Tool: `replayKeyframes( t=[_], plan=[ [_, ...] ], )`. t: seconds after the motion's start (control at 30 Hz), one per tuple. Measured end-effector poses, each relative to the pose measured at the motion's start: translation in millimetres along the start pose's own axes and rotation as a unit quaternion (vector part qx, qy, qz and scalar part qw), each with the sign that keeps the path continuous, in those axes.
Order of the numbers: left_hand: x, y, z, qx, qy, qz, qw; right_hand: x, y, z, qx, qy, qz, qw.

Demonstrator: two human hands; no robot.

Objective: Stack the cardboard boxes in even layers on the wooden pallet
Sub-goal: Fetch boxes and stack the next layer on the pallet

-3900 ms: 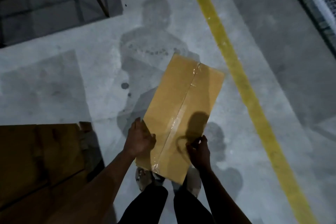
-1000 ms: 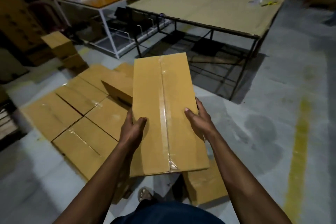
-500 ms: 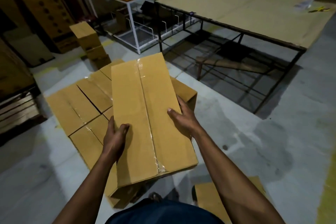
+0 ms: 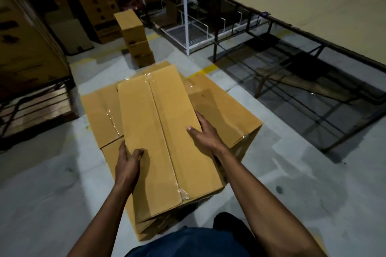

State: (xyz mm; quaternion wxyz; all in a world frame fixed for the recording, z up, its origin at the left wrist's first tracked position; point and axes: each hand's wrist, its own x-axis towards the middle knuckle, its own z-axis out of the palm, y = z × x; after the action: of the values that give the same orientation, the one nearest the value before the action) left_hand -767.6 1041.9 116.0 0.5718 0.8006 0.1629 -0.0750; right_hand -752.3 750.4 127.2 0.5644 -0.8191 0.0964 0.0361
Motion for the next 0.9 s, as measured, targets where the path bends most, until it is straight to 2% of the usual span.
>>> replayKeyframes(
  t=[0.27,0.53,0.9],
  plan=[
    [29,-16,9,-0.017,0.047,-0.058,0.997,65,3,13,-0.017,-0.083,-0.006,0.996],
    [67,-28,54,-0.013,0.092,-0.120,0.988,139,28,1,-0.035,-0.160,0.000,0.987],
    [117,-55,108,-0.024,0.076,-0.156,0.985,208,89,-5,-0.078,-0.222,0.023,0.972]
  ],
)
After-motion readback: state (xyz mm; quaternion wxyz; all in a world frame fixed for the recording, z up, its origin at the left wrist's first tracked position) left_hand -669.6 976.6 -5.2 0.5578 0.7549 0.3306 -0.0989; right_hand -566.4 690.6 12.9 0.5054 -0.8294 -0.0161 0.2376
